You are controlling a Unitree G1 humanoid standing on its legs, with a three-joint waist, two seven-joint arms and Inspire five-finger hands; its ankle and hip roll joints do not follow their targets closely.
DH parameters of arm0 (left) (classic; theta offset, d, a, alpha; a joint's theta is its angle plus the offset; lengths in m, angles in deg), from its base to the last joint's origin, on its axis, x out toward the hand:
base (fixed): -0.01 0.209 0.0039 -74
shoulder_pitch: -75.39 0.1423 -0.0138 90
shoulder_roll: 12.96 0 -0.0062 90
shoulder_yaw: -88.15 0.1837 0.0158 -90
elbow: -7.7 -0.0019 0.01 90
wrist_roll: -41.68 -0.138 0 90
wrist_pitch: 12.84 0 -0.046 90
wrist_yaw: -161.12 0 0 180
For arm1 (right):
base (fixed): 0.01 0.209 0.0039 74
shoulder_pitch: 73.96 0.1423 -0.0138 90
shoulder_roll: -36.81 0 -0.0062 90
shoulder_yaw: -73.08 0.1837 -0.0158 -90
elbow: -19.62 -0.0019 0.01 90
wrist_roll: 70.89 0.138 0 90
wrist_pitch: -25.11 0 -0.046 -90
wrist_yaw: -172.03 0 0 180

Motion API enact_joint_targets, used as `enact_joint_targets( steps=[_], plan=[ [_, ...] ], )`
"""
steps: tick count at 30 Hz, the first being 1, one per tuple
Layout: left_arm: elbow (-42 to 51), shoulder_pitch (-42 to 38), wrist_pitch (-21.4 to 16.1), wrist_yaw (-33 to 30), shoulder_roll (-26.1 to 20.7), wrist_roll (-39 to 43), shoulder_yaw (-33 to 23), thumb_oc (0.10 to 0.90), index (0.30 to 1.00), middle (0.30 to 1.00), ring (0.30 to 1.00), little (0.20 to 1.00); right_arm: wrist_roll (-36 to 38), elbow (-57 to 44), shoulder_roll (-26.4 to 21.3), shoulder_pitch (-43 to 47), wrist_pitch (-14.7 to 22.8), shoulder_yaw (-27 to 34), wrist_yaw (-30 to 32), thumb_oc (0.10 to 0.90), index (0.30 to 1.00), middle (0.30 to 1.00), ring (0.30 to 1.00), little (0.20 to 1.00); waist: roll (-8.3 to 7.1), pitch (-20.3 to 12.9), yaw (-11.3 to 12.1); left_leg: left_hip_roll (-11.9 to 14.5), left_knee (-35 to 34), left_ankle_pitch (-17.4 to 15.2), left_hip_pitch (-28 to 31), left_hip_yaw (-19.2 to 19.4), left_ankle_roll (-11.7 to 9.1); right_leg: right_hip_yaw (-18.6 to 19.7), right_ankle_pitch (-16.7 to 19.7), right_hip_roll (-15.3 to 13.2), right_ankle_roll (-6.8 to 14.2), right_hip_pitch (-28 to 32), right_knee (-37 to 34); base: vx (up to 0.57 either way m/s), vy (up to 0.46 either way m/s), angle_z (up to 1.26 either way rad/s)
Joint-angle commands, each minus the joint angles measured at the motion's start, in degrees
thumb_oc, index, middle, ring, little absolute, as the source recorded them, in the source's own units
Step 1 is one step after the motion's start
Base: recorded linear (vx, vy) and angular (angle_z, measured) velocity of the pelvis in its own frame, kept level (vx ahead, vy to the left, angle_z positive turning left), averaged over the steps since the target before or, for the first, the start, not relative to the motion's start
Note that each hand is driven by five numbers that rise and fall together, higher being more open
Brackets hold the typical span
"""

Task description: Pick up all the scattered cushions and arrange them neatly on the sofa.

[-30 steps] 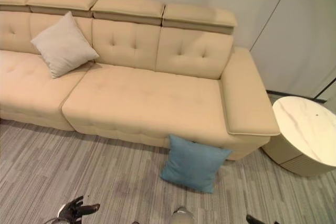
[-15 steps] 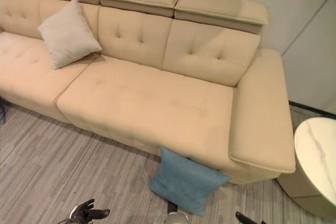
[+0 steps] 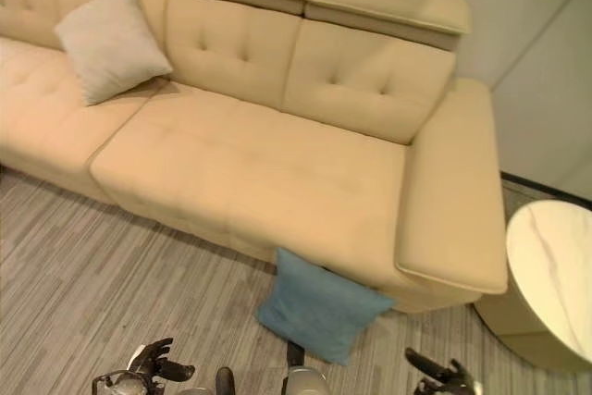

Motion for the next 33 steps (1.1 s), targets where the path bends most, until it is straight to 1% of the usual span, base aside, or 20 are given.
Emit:
enact_joint_targets(
  steps=[1,3,4,5,7,8,9,11,13,15,16,17,18,22,23,26,27,29,31,33],
  plan=[
    [-1.28,0.64,-1.25,-2.51,-0.86,-1.39,-2.48,0.8,0.9,0.9,0.9,0.9,-5.55,-3.71,-5.72,-2.04,3.29,-2.09,3.65,0.8,0.9,0.9,0.9,0.9,0.36,-0.22,1.45,1.44,-0.01,-2.13,-3.38,-7.81,-2.23,-5.98,-14.16,-9.42,0.88,3.63,18.46,-0.07,-0.087,-0.52],
    [-0.28,0.09,-1.84,-2.86,-1.25,-0.26,-2.24,0.8,0.9,0.9,0.9,0.9,-6.53,-5.61,-6.8,-1.11,3.53,-2.76,4.51,0.8,0.9,0.9,0.9,0.9,-0.14,0.57,2.13,1.47,3.2,-2.86,-6.88,-8.91,-2.09,-1.77,-11.59,-11.32,1.83,3.87,18.13,-0.15,-0.091,-0.07],
    [0.79,-2.19,-1.82,-2.52,-0.83,0.49,-0.21,0.8,0.9,0.9,0.9,0.9,-8.16,-6.21,-5.84,6.04,5.09,-7.87,3.68,0.8,0.9,0.9,0.9,0.9,-0.08,2.16,4.33,0.11,5.98,-3.43,-10.42,-10.99,-2.16,-0.45,-14.01,-10.59,0.97,3.87,16.56,-0.3,-0.092,-0.06],
    [2.9,-2.92,-2.59,-2.41,-0.43,1.41,0.53,0.8,0.9,0.9,0.9,0.9,-9.59,-10.1,-6.93,9.69,4.55,-10.61,4.06,0.8,0.9,0.9,0.9,0.9,0.1,3.34,5.14,-0.78,8.41,-3.06,-14.74,-12.8,-2.48,1.09,-15.37,-9.61,0.97,2.52,15.03,-0.32,-0.052,0.2],
    [4.69,-4.97,-3.77,-2.62,0.16,6.3,0.2,0.8,0.9,0.9,0.9,0.9,-13.47,-16.87,-8.25,13.69,4.59,-14.86,5.54,0.8,0.9,0.9,0.9,0.9,-0.08,5.82,6.06,-0.85,12.35,-2.36,-21.4,-13.37,-3.43,1.68,-17.5,-8.6,0.35,-0.34,13.78,-0.33,-0.07,0.4],
    [6.79,-6.19,-4.32,-2.6,0.29,8.36,0.56,0.8,0.9,0.9,0.9,0.9,-16.01,-20.12,-9.36,16.35,4.56,-17.38,6.26,0.8,0.9,0.9,0.9,0.9,0.57,7.15,6.18,-0.69,12.55,-1.3,-23.62,-14.34,-3.76,1.81,-17.45,-7.78,0.12,-3.64,15.52,-0.22,-0.062,0.22],
    [6.79,-6.18,-4.32,-2.6,0.29,8.36,0.56,0.8,0.9,0.9,0.9,0.9,-16.0,-20.12,-9.36,16.35,4.56,-17.38,6.26,0.8,0.9,0.9,0.9,0.9,0.57,7.09,6.16,-0.69,12.55,-1.29,-23.68,-14.36,-3.76,1.79,-17.45,-7.79,0.12,-3.69,15.52,-0.25,-0.056,0.16],
    [14.28,-8.42,-5.35,-2.0,0.14,12.89,2.45,0.8,0.9,0.9,0.9,0.9,-22.32,-24.49,-14.93,25.99,2.88,-23.13,6.57,0.8,0.9,0.9,0.9,0.9,1.54,10.94,7.18,-0.77,11.16,1.39,-28.52,-16.59,-4.72,0.57,-19.34,-6.86,-1.16,-8.51,17.3,-0.27,-0.083,0.22],
    [16.3,-12.62,-6.24,-2.26,-1.36,15.04,4.46,0.8,0.9,0.9,0.9,0.9,-23.24,-20.47,-21.12,38.99,1.61,-28.44,5.38,0.8,0.9,0.9,0.9,0.9,2.06,13.26,8.07,-0.63,10.82,3.3,-32.11,-18.17,-5.62,-0.25,-19.92,-6.97,-1.65,-12.89,19.43,-0.23,-0.043,0.28],
    [17.14,-14.73,-6.51,-2.29,-1.54,16.67,5.14,0.8,0.9,0.9,0.9,0.9,-23.19,-18.31,-21.39,43.7,1.25,-30.87,4.64,0.8,0.9,0.9,0.9,0.9,2.43,13.95,8.17,-0.63,10.47,3.86,-33.9,-18.54,-5.65,-0.43,-20.05,-7.02,-1.74,-15.49,20.92,-0.14,0.004,0.34],
    [20.07,-21.78,-7.84,-3.82,-1.54,20.69,7.1,0.8,0.9,0.9,0.9,0.9,-18.48,-11.69,-18.42,48.0,1.05,-32.64,1.75,0.8,0.9,0.9,0.9,0.9,2.76,16.56,8.7,-0.93,10.65,3.62,-37.71,-19.16,-5.92,-0.56,-22.21,-7.66,-1.51,-20.44,25.18,-0.16,0.037,0.21],
    [20.05,-22.05,-7.85,-3.8,-1.58,20.72,7.08,0.8,0.9,0.9,0.9,0.9,-18.39,-11.49,-18.48,48.33,1.14,-32.63,1.69,0.8,0.9,0.9,0.9,0.9,3.02,16.54,8.8,-0.9,10.57,5.06,-38.73,-19.11,-5.62,-0.97,-20.89,-7.66,-1.86,-21.32,24.99,-0.11,0.015,0.22],
    [21.1,-23.84,-8.42,-4.55,-2.07,20.71,7.78,0.8,0.9,0.9,0.9,0.9,-17.61,-9.52,-19.12,51.28,1.05,-33.92,1.29,0.8,0.9,0.9,0.9,0.9,2.8,16.6,8.93,-1.13,11.02,3.64,-39.66,-19.12,-5.93,-0.33,-22.62,-7.91,-1.52,-22.66,26.42,-0.04,0.015,0.32],
    [26.25,-29.46,-10.25,-5.99,-2.42,25.77,8.36,0.8,0.9,0.9,0.9,0.9,-21.99,-6.81,-19.31,53.23,-0.12,-38.11,2.59,0.8,0.9,0.9,0.9,0.9,3.38,16.64,8.86,-1.76,12.3,3.81,-45.11,-19.72,-6.13,-0.78,-23.58,-8.61,-1.51,-27.76,28.97,-0.03,0.016,0.29],
    [29.82,-32.8,-11.29,-6.82,-2.76,29.16,9.44,0.8,0.9,0.9,0.9,0.9,-23.82,-4.58,-19.22,56.9,-1.38,-39.95,3.07,0.8,0.9,0.9,0.9,0.9,3.94,16.64,9.13,-2.07,12.86,3.79,-48.45,-19.89,-6.27,-0.65,-23.6,-9.06,-1.14,-30.97,29.88,-0.04,0.043,0.17],
    [34.34,-36.43,-11.51,-8.47,-2.84,31.56,11.14,0.8,0.9,0.9,0.9,0.9,-24.78,-2.47,-17.6,57.34,-2.92,-40.29,3.52,0.8,0.9,0.9,0.9,0.9,4.62,16.64,8.89,-2.49,13.02,3.83,-51.87,-19.93,-6.18,-0.48,-23.59,-9.24,-0.9,-34.4,30.36,-0.03,0.095,0.06],
    [37.68,-35.59,-11.89,-9.72,-2.76,32.66,9.93,0.8,0.9,0.9,0.9,0.9,-28.18,-9.17,-13.05,52.28,-4.65,-40.9,7.2,0.8,0.9,0.9,0.9,0.9,4.37,16.64,8.08,-2.36,12.86,3.94,-52.71,-19.64,-6.01,-0.07,-23.27,-8.99,-0.78,-35.51,30.13,-0.02,0.11,0.03],
    [40.34,-34.36,-10.59,-10.87,-4.14,30.25,8.02,0.8,0.9,0.9,0.9,0.9,-32.19,-22.41,-9.91,44.2,-7.41,-38.24,9.22,0.8,0.9,0.9,0.9,0.9,2.68,16.64,6.1,-1.97,12.39,3.7,-53.85,-19.08,-5.73,0.99,-22.85,-8.3,-0.85,-37.01,29.37,0.0,0.052,-0.05],
    [42.01,-33.52,-10.06,-11.35,-4.37,28.68,7.76,0.8,0.9,0.9,0.9,0.9,-35.81,-25.1,-9.15,42.01,-9.49,-37.19,11.06,0.8,0.9,0.9,0.9,0.9,2.29,16.64,5.65,-2.01,12.16,3.61,-54.45,-19.22,-5.66,0.86,-22.9,-8.3,-0.92,-37.36,28.87,0.02,-0.008,-0.12],
    [44.16,-32.49,-9.69,-11.93,-3.15,27.34,9.4,0.8,0.9,0.9,0.9,0.9,-46.22,-24.52,-10.2,41.17,-14.06,-35.06,19.88,0.8,0.9,0.9,0.9,0.9,2.74,16.64,5.07,-2.62,12.1,3.42,-56.72,-19.73,-5.49,0.33,-23.02,-8.74,-0.91,-39.53,28.81,0.02,0.043,-0.11]
  ],
)
